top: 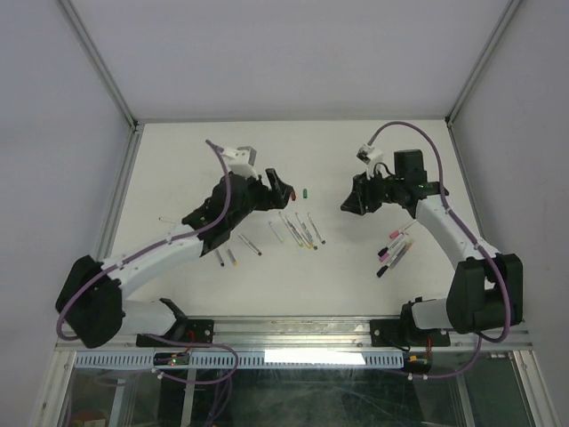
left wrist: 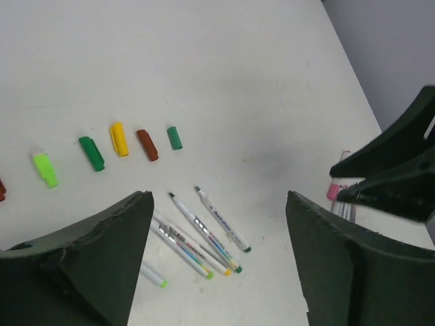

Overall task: Open the pen caps
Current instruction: Pick up the pen from the center of the board.

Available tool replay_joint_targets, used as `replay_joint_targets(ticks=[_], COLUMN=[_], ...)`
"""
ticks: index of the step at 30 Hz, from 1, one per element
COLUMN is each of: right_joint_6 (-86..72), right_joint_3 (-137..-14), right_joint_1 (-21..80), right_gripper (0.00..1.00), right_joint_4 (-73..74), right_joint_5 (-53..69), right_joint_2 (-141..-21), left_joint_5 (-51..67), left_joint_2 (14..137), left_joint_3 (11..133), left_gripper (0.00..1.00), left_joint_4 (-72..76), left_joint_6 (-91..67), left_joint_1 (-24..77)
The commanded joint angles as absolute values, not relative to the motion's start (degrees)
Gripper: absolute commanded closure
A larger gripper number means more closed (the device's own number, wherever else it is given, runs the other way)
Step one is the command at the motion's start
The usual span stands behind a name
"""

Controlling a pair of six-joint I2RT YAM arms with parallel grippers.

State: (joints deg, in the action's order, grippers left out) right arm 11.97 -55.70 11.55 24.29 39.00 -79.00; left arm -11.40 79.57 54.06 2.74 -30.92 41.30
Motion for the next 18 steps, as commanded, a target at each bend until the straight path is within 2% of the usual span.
replay_joint_targets(ticks=[1, 3, 4, 7, 10, 12, 15, 18], right_joint_6=[22.1, 24.3, 25.0, 25.1, 26.1, 32.7, 45.5, 57.6], right_joint_3=[-58.9, -59.4, -59.6, -59.4, -59.4, -60.0, -64.1, -69.2], right_joint_1=[7.6, 6.5, 6.1, 5.5, 5.5, 5.5, 5.7, 6.1], right_gripper=[0.57, 0.57, 0.57, 0.51, 0.32, 0.21, 0.15, 0.14], right_joint_4=[28.8, 30.1, 30.2, 28.3, 27.2, 29.9, 39.1, 49.2], right_joint_5=[52.0, 53.1, 53.4, 54.1, 57.9, 63.1, 68.5, 67.4], right_joint_2=[-72.8, -70.9, -69.9, -67.2, -65.8, -66.3, -68.8, -71.6], left_joint_5=[-8.4, -7.6, -7.4, -6.0, -4.5, -3.7, -3.5, -3.8], left_joint_2=[66.5, 61.1, 58.9, 53.0, 48.8, 46.8, 44.3, 42.2], left_joint_3=[39.1, 33.3, 30.3, 25.9, 23.8, 22.4, 19.9, 17.7], left_gripper=[0.13, 0.03, 0.01, 0.01, 0.01, 0.01, 0.01, 0.01], left_joint_4=[20.3, 24.2, 25.3, 26.6, 25.0, 24.2, 24.3, 24.9], left_joint_6=[-26.3, -25.9, -25.7, -24.8, -24.4, -24.5, -24.9, -25.5], left_joint_1=[41.5, 41.3, 41.1, 40.8, 40.6, 40.6, 40.5, 40.5])
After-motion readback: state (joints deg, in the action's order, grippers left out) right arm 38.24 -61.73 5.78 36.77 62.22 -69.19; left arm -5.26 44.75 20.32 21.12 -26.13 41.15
